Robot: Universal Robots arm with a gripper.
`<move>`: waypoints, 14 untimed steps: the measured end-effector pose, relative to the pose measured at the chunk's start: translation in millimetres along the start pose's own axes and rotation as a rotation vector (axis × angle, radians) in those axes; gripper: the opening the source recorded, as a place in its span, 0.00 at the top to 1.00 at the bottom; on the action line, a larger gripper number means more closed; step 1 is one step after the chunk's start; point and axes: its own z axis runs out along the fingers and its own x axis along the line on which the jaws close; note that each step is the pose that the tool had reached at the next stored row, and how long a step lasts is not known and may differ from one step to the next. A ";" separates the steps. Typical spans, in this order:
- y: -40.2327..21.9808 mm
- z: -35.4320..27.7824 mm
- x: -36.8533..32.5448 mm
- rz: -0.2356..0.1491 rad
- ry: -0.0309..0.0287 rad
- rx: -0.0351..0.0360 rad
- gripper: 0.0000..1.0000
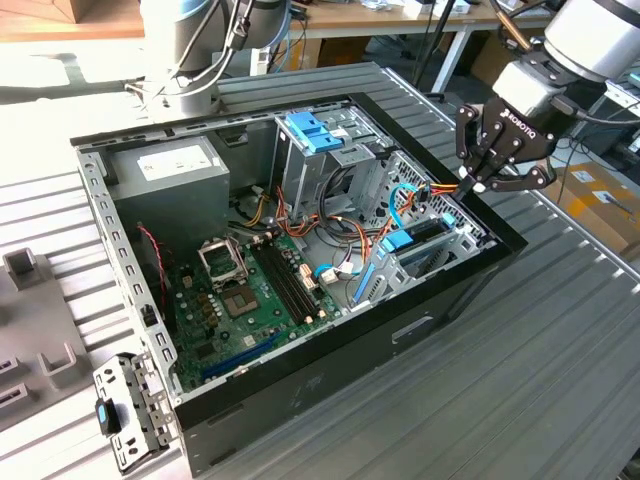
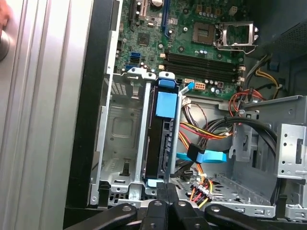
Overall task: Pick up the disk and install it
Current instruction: 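Insert the first disk wire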
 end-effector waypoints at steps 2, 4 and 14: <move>0.0 0.0 0.0 -0.025 0.0015 -0.0025 0.89; 0.0 0.0 0.0 -0.040 0.0024 -0.0039 0.89; 0.0 0.0 0.0 -0.137 0.0085 -0.0136 0.89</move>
